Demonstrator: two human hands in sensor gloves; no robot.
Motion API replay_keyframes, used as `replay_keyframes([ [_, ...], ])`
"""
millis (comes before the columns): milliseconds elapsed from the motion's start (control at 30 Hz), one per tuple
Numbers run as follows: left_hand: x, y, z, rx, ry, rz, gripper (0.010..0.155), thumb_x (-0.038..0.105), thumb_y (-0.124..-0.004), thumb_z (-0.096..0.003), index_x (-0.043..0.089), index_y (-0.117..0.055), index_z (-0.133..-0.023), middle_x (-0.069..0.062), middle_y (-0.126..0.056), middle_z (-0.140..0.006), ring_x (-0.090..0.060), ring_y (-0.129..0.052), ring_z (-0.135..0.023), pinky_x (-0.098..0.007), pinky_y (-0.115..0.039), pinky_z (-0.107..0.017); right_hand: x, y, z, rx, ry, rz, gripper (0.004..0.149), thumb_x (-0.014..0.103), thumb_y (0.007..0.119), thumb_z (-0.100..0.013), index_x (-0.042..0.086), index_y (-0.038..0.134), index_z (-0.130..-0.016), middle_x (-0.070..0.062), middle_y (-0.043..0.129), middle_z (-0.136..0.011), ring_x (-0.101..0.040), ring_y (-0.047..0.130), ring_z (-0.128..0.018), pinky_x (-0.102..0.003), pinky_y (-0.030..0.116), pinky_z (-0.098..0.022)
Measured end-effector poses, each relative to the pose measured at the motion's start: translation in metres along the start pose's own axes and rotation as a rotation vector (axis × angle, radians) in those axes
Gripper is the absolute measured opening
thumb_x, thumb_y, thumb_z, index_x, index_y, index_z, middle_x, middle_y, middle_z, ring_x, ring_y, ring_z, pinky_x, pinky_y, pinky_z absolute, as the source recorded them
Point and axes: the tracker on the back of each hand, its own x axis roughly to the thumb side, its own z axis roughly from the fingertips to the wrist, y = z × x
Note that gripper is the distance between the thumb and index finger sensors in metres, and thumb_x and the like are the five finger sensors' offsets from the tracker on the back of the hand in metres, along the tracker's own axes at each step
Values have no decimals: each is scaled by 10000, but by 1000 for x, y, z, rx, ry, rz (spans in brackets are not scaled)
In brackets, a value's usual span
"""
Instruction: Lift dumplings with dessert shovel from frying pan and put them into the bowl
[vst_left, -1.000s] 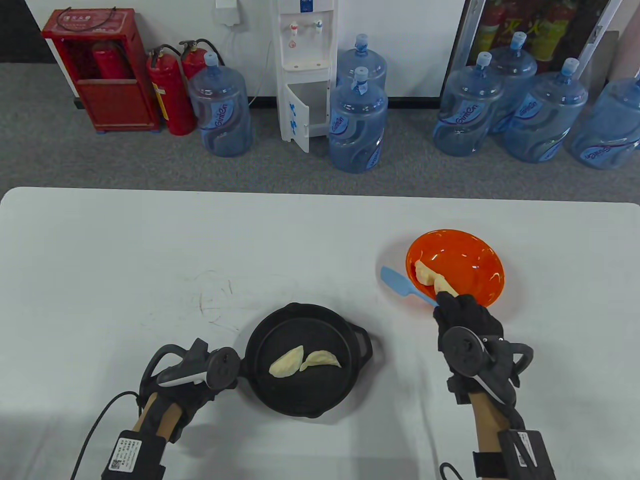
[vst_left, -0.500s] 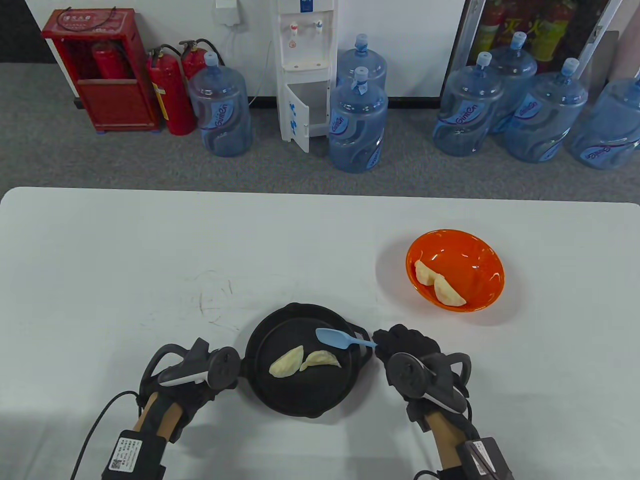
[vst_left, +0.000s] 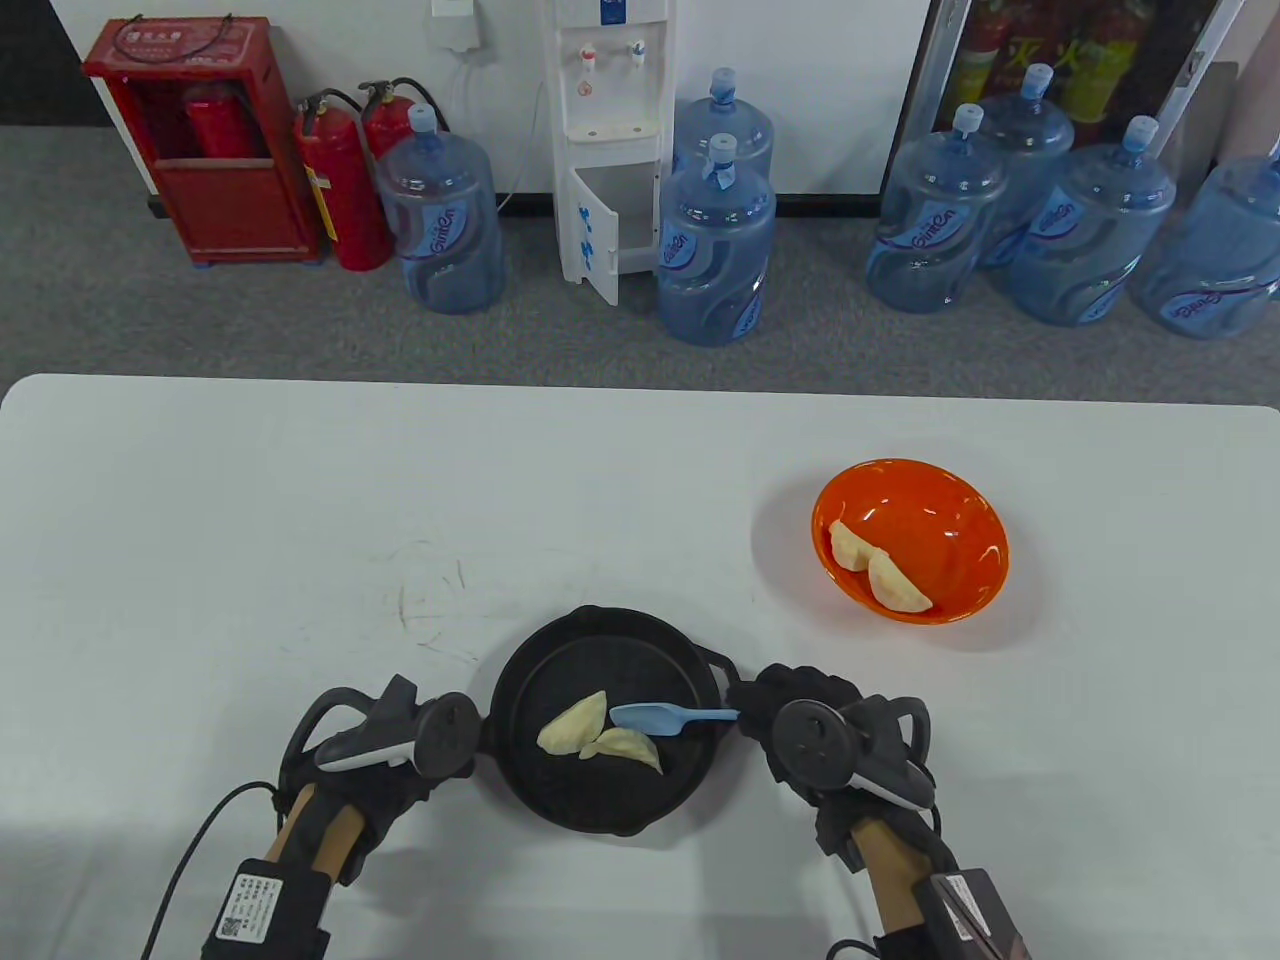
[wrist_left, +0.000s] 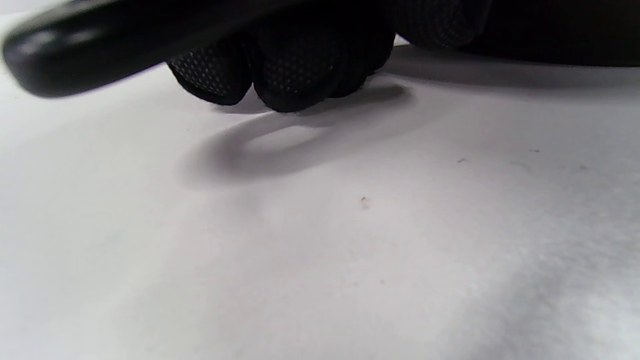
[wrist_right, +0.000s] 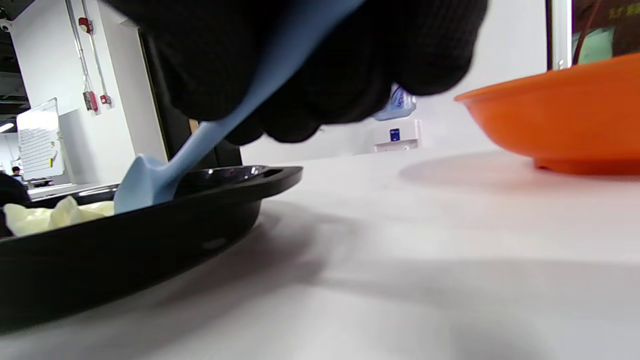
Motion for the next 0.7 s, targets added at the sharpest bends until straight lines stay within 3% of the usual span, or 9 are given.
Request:
replay_keyframes([
  [267,0,0,0,-1,3,-5,546,452,-641,-584,238,-578,-1083,29,-774,-980,-98,-952,-689,-476,-794,-725,6,5,-1,62,-71,-54,385,386,799,-571,328,868,-945,26,900,-914,-177,939,-629,-426,828,-546],
  [700,0,0,0,1,4,-3,542,450,-640,-583,241,-583,-1079,29,-776,-976,-92,-953,-675,-472,-800,-719,32,12,0,35,-156,-22,385,384,790,-574,337,853,-951,27,892,-923,-170,942,-624,-417,836,-537],
])
